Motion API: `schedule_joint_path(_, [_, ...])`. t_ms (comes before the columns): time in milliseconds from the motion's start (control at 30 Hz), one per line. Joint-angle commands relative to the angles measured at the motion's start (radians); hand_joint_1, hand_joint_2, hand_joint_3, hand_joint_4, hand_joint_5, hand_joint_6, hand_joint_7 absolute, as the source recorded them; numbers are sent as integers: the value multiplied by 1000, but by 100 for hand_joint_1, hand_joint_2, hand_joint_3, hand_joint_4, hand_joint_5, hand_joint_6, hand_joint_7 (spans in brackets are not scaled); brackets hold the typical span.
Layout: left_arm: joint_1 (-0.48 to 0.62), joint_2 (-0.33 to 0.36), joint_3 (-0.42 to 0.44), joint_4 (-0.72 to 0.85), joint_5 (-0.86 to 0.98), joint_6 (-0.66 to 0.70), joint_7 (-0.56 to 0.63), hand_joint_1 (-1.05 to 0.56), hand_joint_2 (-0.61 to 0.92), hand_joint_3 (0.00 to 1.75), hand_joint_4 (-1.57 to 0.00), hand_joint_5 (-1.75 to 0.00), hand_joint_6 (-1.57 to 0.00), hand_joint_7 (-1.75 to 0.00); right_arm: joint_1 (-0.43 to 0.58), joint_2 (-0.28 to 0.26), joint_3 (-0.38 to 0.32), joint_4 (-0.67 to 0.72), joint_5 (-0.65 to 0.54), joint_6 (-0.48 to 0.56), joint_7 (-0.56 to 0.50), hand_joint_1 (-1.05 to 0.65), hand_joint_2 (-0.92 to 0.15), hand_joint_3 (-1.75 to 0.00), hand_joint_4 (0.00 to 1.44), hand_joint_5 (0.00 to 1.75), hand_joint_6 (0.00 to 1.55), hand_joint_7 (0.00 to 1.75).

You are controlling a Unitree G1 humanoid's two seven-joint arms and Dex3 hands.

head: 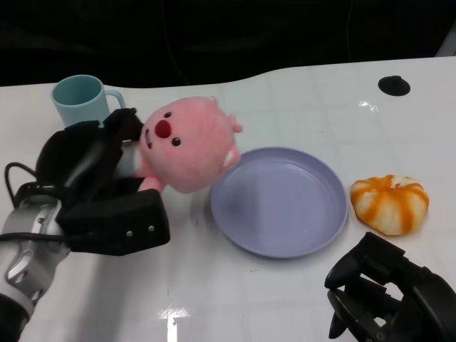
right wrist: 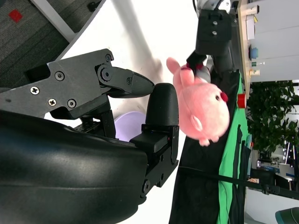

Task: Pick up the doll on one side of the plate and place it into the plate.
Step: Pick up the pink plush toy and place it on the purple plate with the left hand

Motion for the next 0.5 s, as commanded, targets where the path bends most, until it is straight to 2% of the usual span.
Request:
schedule_joint_path(33, [-12,-17,5,-65,-3,19,-42,-19,48,106,-91,-175,-68,-175,5,-4,9,-14,-12,-3,-10,-34,-87,-59,61,172,49,160])
schedule_joint_path(133, [-29,-50,-1,-80,-6,22,-68,-17,45,105,-91,-175,-66,-175,6,-3,18,-17,-11,-1,-14,-34,-87,-60,60,172,49,160])
schedule_joint_path(300, [-52,-105,-26,-96,21,36,-89,-16,39,114,-93,-175,-70,-175,9,-5,31,-17,-15,-7,-18,-34,-86,-62,60,173,49,161])
schedule_joint_path(500, [-76,-176,-51,-104,25,69,-124,-18,39,115,-93,-175,-69,-175,10,-6,34,-19,-14,-13,-18,-34,-85,-64,60,172,48,160])
